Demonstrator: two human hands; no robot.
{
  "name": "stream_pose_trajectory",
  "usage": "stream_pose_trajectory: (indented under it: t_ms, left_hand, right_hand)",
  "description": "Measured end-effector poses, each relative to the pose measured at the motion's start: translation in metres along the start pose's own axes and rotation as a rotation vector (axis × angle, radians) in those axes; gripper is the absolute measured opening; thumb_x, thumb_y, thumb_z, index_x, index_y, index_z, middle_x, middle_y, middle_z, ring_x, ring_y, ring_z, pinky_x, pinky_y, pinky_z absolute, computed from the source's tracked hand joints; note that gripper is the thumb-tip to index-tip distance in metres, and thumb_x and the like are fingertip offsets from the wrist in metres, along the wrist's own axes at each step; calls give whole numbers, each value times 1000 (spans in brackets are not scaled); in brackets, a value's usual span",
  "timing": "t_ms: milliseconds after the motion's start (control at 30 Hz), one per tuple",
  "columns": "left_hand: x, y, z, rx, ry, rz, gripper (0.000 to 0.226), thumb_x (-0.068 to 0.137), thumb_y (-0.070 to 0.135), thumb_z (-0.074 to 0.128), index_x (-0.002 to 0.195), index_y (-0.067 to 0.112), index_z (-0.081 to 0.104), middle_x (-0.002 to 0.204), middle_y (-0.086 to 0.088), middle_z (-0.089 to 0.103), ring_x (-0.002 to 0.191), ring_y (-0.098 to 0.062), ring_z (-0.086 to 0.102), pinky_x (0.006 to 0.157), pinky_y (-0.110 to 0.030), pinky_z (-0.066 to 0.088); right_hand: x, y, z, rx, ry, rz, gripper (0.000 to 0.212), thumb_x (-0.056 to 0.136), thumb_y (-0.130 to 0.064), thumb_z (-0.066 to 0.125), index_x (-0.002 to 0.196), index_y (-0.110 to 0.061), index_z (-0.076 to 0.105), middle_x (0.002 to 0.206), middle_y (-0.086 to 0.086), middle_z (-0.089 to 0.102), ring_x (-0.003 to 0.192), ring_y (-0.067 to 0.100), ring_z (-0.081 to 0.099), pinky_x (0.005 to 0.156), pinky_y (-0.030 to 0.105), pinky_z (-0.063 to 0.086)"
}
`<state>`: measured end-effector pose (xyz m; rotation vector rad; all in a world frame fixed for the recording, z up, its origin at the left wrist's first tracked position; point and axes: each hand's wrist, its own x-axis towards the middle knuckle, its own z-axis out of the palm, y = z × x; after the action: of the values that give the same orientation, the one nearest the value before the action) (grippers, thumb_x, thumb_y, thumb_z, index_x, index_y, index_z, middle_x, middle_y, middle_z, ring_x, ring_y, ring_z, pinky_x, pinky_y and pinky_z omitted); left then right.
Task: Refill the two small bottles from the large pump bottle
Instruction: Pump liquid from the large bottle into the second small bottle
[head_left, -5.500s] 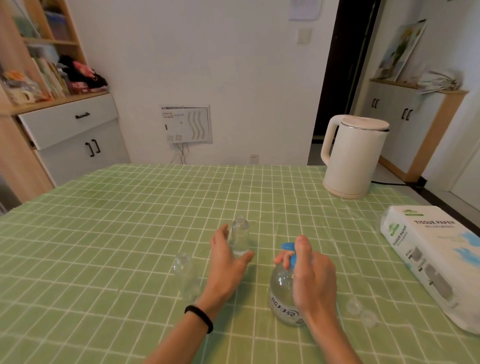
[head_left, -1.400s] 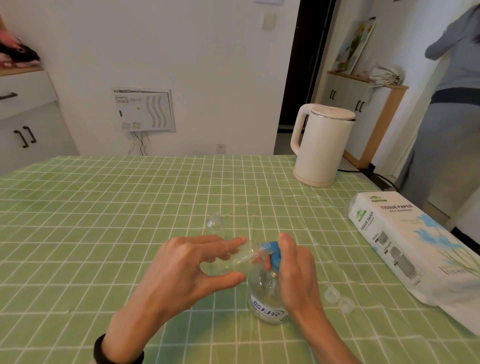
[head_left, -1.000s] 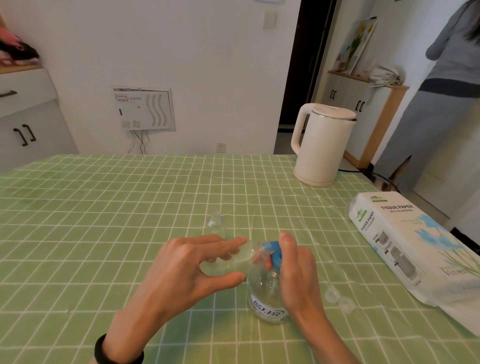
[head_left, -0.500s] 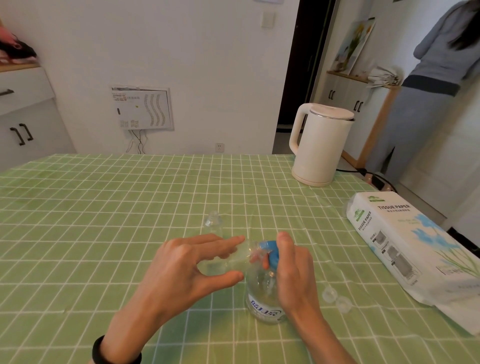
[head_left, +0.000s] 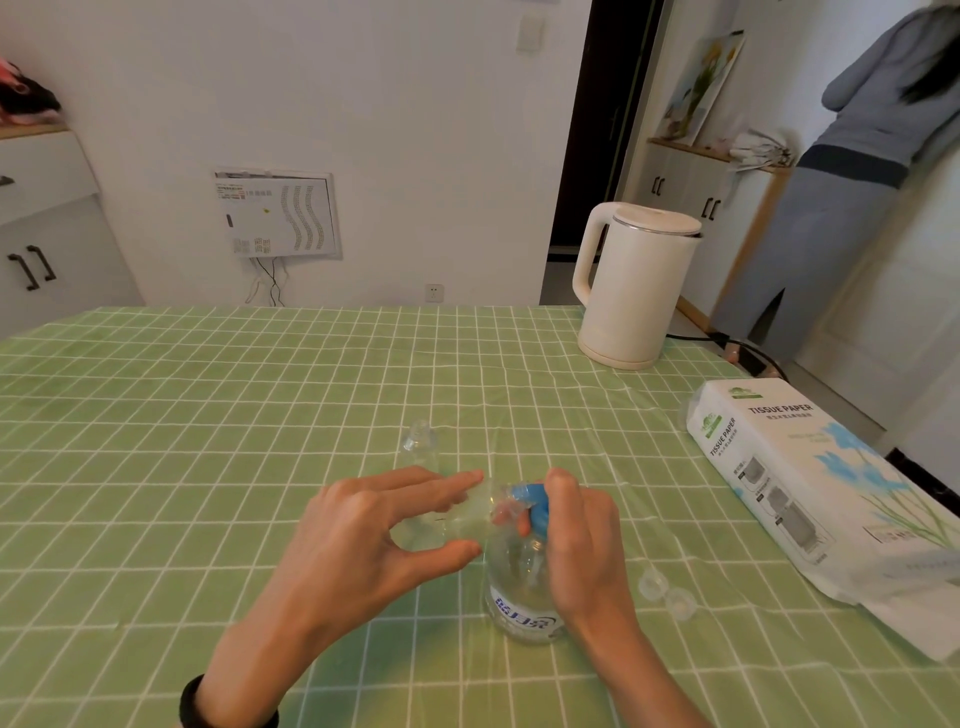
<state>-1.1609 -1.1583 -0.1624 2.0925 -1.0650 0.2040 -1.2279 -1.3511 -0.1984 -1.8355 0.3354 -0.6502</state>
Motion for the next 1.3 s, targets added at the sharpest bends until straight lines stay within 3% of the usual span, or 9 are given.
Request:
stream_pose_trajectory:
  t_ms: [333, 467, 667, 767, 867, 933, 1033, 1167, 1300]
  left_hand:
    - [0, 2, 0, -23, 24, 4, 53, 80, 63, 71, 130, 43, 71, 98, 28, 74, 92, 8, 72, 80, -32, 63]
    - [0, 1, 1, -25, 12, -2, 53, 80, 62, 72, 130, 45, 70, 102, 27, 75, 94, 6, 73, 83, -32, 63]
    - [2, 2, 0, -33, 22, -8, 54, 79, 63, 71, 129, 43, 71, 99, 29, 74, 94, 8, 71, 84, -23, 58]
    - [2, 3, -2, -38, 22, -11, 53, 78, 63, 71, 128, 45, 71, 99, 28, 74, 93, 6, 72, 84, -28, 60]
    - [2, 3, -2, -39, 22, -11, 53, 78, 62, 72, 128, 44, 72, 99, 27, 75, 93, 6, 72, 84, -33, 62]
    - [2, 3, -2, -37, 20, -16, 54, 78, 63, 72, 128, 42, 73, 101, 28, 75, 94, 7, 72, 84, -34, 62]
    - [2, 5, -3, -26, 15, -15, 54, 78, 64, 70, 129, 44, 72, 102, 28, 75, 94, 7, 72, 85, -33, 62]
    - [2, 7, -4, 7, 21, -16, 53, 78, 65, 69, 128, 48, 69, 100, 28, 75, 93, 8, 71, 85, -30, 62]
    - [3, 8, -5, 14, 10, -17, 54, 79, 65, 69, 129, 45, 71, 103, 30, 74, 93, 8, 72, 85, -29, 62]
  right_hand:
    - [-2, -1, 1, 1, 9, -4, 71, 93, -67, 22, 52, -25, 62, 68, -5, 78, 61, 12, 68, 70, 40, 54]
    - [-1, -3, -1, 18, -2, -1, 59, 86, -59, 26, 50, -27, 61, 70, 2, 79, 68, 29, 70, 72, 47, 53]
    - [-3, -8, -3, 20, -81, 75, 71, 90, -71, 23, 50, -25, 61, 73, -5, 80, 73, 12, 73, 87, 45, 57]
    - [0, -12, -15, 84, -219, 166, 84, 90, -79, 26, 69, -15, 76, 84, -1, 83, 86, 13, 77, 102, 52, 54]
    - [8, -22, -29, 151, -317, 297, 83, 95, -80, 24, 96, -25, 86, 107, -2, 85, 111, 19, 77, 113, 55, 48]
    - [21, -33, -35, 80, -273, 323, 82, 102, -78, 17, 103, -28, 82, 109, -6, 84, 121, 16, 71, 116, 49, 43]
    - [47, -58, -38, -113, -205, 296, 63, 112, -60, 18, 109, -25, 72, 103, -11, 84, 117, 9, 70, 96, 32, 40]
    - [64, -78, -24, -416, -190, 192, 56, 112, -49, 23, 106, -16, 67, 103, 0, 75, 103, 19, 69, 84, 41, 46]
    - [62, -63, -11, -604, -238, 267, 40, 111, -29, 30, 98, -8, 61, 100, 5, 69, 94, 28, 66, 96, 48, 52]
